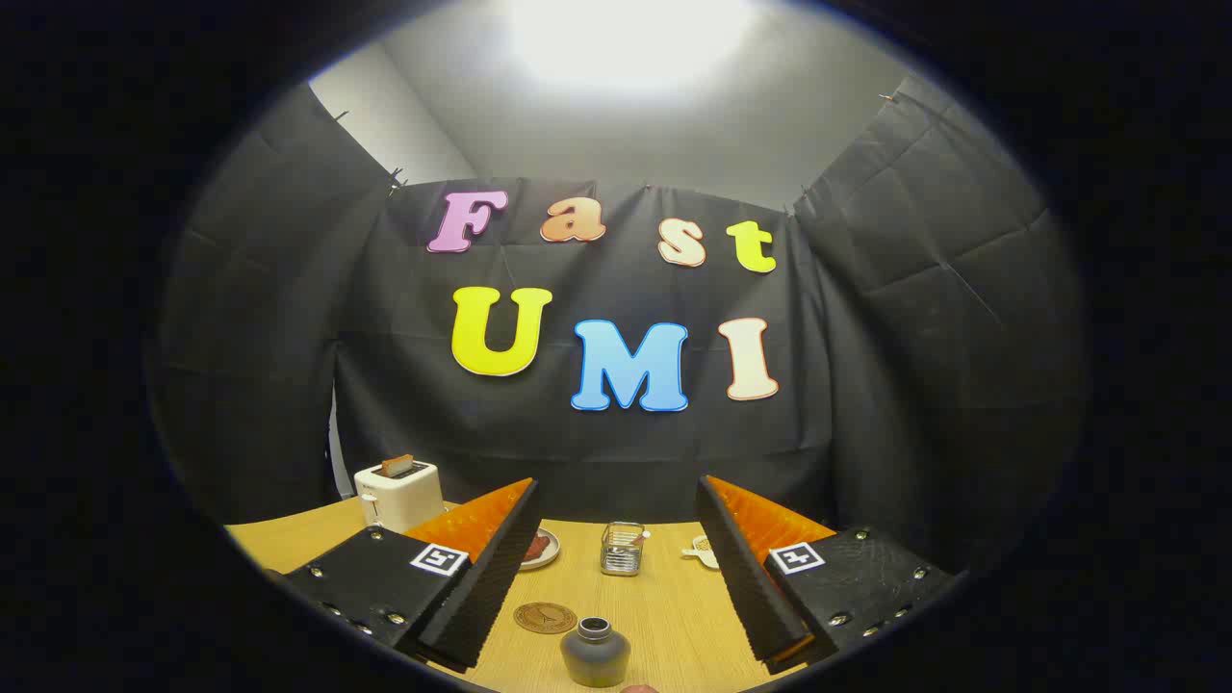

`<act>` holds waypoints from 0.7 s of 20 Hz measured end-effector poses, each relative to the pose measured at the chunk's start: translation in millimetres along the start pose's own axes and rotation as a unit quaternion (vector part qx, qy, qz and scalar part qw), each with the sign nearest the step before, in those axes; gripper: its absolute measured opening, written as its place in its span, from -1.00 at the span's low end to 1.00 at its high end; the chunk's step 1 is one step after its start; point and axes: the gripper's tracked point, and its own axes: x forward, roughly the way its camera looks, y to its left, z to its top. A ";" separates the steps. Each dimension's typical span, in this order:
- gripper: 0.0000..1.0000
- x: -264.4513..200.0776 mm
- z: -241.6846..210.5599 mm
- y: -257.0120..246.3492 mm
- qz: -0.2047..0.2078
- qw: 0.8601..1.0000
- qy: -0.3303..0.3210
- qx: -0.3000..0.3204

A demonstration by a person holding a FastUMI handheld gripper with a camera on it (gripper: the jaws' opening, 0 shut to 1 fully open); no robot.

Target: Take the bottle from table, then pour the juice into the cup, finally place the bottle on the coaster

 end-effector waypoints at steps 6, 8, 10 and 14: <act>0.96 2.4 -2.1 4.4 0.012 1.000 0.000 -0.001; 0.96 2.0 -0.7 2.5 0.012 1.000 -0.002 0.000; 0.96 2.6 -1.1 -0.7 0.010 1.000 -0.003 0.002; 0.96 2.2 -1.4 -6.2 0.007 1.000 -0.003 0.006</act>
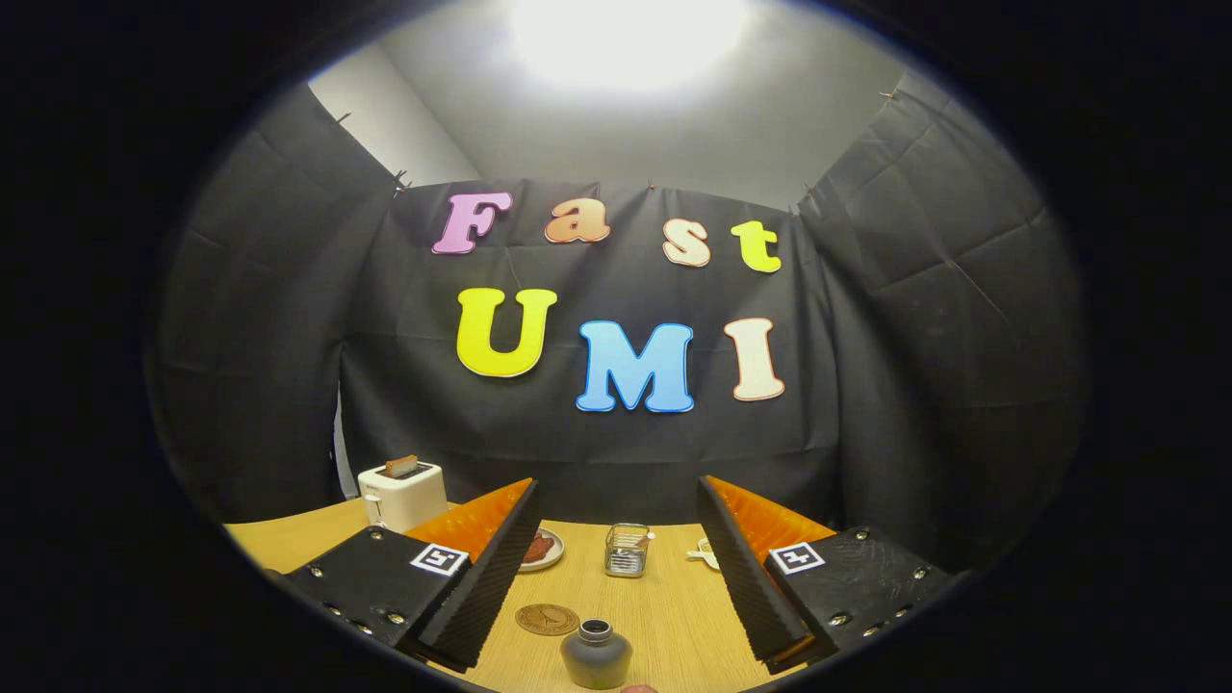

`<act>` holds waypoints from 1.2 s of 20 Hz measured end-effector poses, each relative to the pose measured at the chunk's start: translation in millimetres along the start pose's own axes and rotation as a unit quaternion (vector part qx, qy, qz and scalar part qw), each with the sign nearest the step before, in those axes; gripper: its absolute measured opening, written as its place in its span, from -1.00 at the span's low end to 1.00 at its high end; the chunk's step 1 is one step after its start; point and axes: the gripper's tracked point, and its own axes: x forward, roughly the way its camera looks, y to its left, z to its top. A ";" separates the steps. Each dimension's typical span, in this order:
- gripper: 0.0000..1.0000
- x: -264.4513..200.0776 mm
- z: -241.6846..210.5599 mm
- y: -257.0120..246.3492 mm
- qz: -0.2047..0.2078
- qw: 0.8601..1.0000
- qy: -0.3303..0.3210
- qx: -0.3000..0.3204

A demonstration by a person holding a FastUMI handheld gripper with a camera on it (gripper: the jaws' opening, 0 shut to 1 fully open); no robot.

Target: Take the bottle from table, then pour the juice into the cup, finally place the bottle on the coaster

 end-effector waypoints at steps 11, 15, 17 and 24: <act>0.96 0.4 -13.5 5.4 0.011 1.000 0.002 0.023; 0.96 0.8 -27.8 8.0 0.017 0.999 0.007 0.027; 0.96 0.5 -37.6 10.4 0.021 0.999 0.012 0.033; 0.97 1.5 -71.8 16.2 0.039 0.998 0.035 0.044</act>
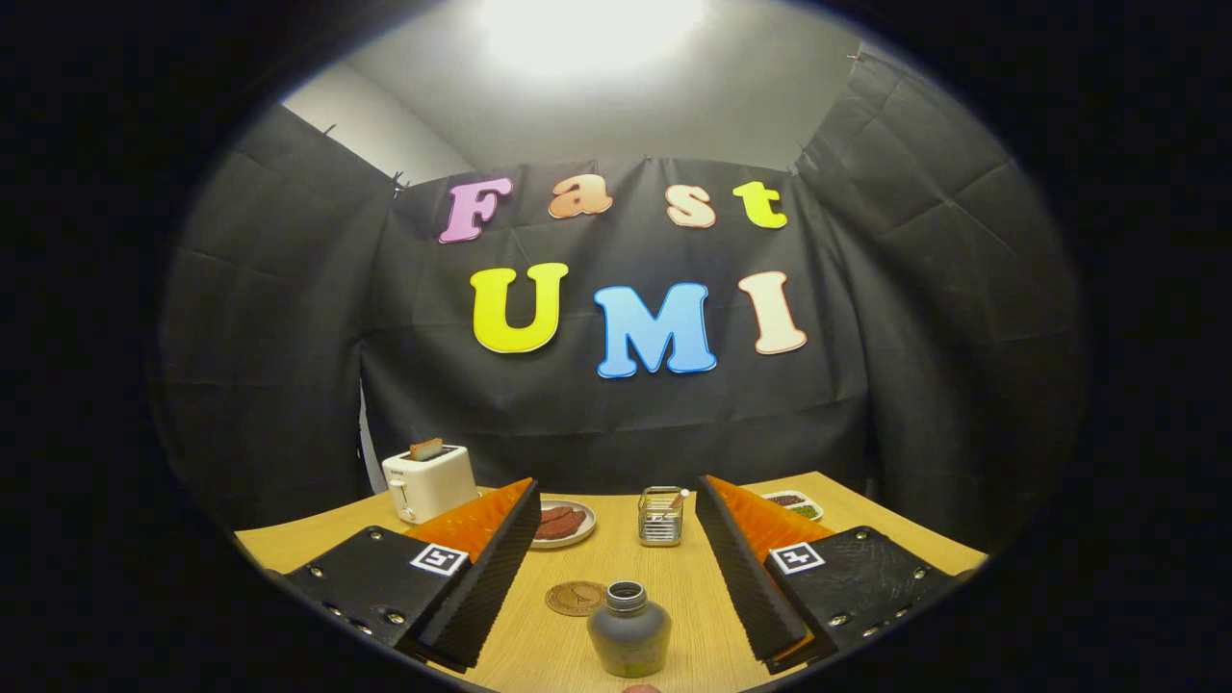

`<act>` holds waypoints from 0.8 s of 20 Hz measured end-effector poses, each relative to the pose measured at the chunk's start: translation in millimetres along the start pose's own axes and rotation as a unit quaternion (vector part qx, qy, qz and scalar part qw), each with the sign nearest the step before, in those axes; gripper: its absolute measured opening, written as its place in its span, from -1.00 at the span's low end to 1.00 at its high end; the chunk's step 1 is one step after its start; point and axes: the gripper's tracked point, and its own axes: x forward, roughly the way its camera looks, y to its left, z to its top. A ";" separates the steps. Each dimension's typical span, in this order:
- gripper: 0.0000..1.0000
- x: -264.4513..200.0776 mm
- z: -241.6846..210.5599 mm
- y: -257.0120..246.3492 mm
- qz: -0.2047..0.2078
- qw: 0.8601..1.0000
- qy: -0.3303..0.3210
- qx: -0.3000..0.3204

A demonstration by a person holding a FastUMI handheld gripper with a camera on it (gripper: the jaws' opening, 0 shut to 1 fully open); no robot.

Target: Take the bottle from table, then pour the juice into the cup, finally place the bottle on the coaster

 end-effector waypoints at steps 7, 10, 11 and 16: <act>0.97 6.2 -41.5 -4.9 0.005 0.999 0.035 -0.002; 0.97 10.0 -58.5 -5.9 0.007 0.999 0.053 -0.002; 0.97 10.1 -64.5 -5.4 0.008 0.998 0.059 -0.002; 0.97 13.0 -93.3 -2.3 0.020 0.996 0.089 -0.006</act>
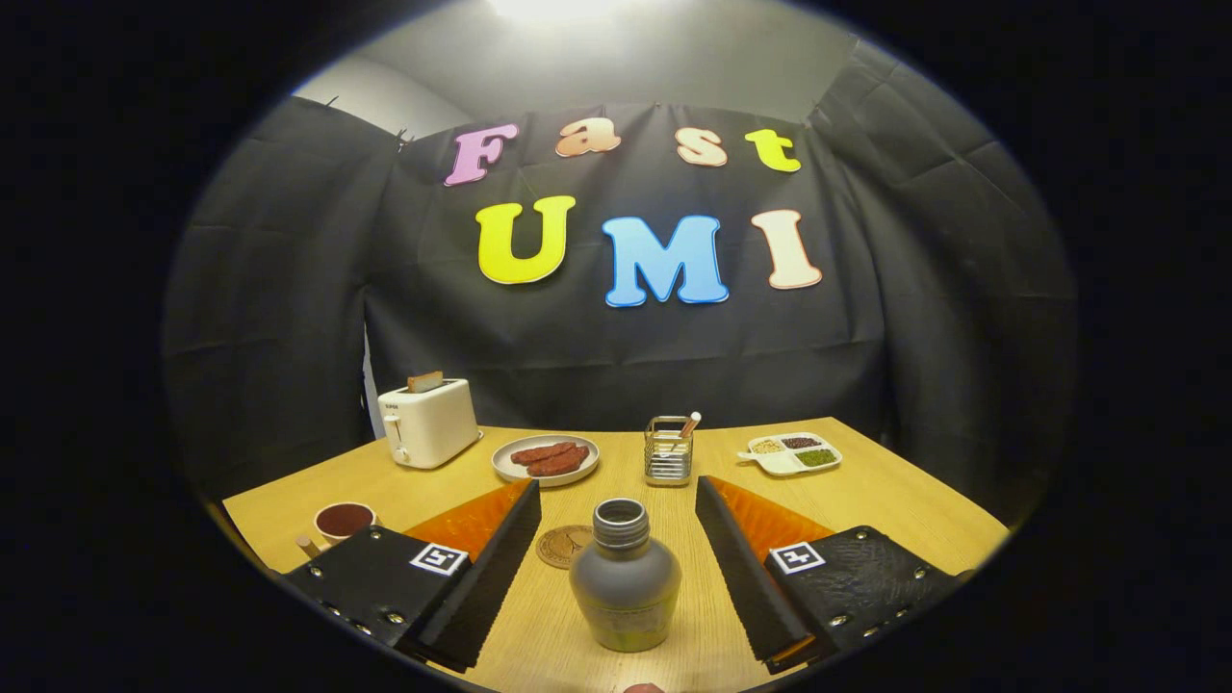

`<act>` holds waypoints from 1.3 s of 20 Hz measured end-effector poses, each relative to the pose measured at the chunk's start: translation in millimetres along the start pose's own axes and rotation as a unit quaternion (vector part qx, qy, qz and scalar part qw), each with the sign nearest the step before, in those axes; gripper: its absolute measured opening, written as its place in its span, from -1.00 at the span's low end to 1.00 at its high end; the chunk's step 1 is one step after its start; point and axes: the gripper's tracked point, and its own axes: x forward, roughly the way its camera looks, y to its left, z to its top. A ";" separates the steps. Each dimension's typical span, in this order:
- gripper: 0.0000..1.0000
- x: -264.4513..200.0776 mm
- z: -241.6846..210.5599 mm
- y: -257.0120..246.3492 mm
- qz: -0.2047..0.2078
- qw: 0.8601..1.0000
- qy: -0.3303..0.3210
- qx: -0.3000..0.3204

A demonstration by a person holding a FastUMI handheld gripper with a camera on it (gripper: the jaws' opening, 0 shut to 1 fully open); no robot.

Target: Take the bottle from table, then pour the juice into the cup, finally place the bottle on the coaster

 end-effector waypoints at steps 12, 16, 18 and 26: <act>0.97 8.0 -66.4 -2.3 0.003 0.997 0.077 -0.004; 0.97 8.0 -81.8 -1.8 0.004 0.996 0.093 -0.003; 0.97 8.8 -87.1 -0.7 0.005 0.995 0.099 -0.002; 0.97 11.1 -113.5 -6.6 -0.005 0.992 0.123 0.006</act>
